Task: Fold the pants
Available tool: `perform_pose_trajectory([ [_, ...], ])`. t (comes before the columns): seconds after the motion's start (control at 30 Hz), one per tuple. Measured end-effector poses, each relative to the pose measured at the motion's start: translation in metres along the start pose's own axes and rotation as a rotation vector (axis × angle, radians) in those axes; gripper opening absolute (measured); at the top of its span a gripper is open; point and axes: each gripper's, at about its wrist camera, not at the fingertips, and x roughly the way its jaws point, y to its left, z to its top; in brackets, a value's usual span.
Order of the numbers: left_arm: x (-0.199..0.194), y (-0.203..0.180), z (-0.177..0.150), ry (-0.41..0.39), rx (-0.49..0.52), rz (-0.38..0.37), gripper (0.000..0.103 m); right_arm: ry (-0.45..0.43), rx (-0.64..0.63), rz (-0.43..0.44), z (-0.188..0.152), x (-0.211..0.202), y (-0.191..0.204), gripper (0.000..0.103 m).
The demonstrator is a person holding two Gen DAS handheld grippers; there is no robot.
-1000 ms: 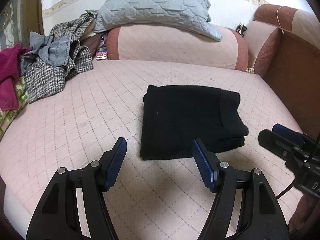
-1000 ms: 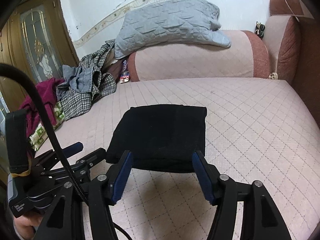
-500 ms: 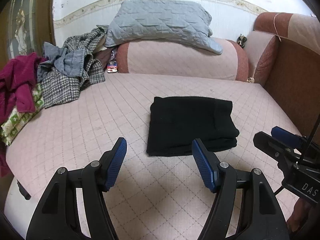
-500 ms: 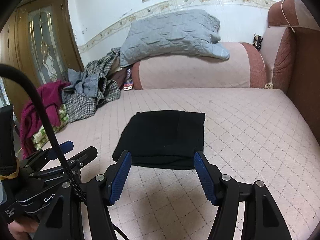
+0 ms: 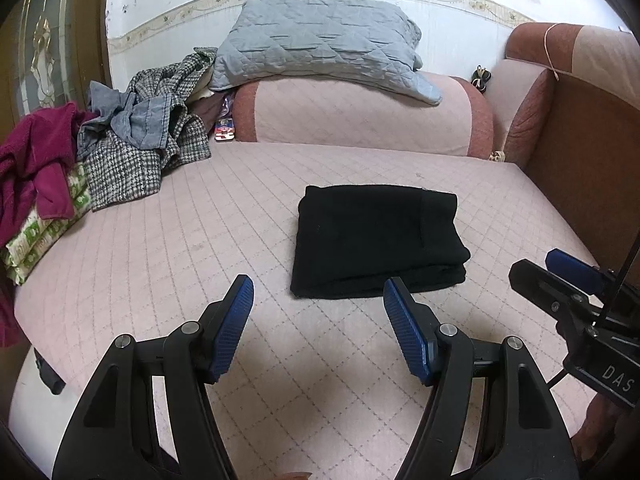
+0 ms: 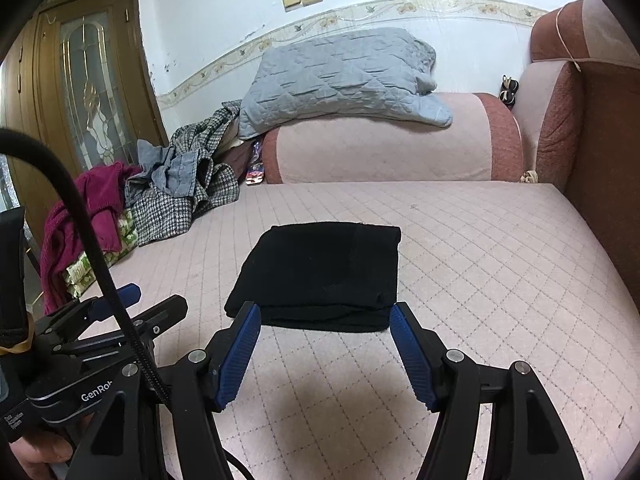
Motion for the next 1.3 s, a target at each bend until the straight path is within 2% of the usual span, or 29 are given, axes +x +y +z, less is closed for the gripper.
perform_pose_trajectory([
  [0.47, 0.002, -0.005, -0.004, 0.013, 0.016, 0.005, 0.069, 0.020, 0.000, 0.000, -0.004, 0.004, 0.005, 0.065],
  [1.0, -0.006, 0.001, -0.003, -0.004, 0.004, -0.025, 0.069, 0.027, -0.031, -0.022, -0.001, -0.002, 0.017, 0.067],
  [1.2, 0.005, 0.000, -0.009, -0.006, 0.031, -0.027, 0.069, 0.047, 0.000, -0.023, -0.007, 0.011, 0.012, 0.067],
  [1.3, 0.021, 0.007, -0.011, 0.039, 0.024, -0.043, 0.069, 0.071, 0.001, -0.035, -0.010, 0.021, 0.006, 0.067],
])
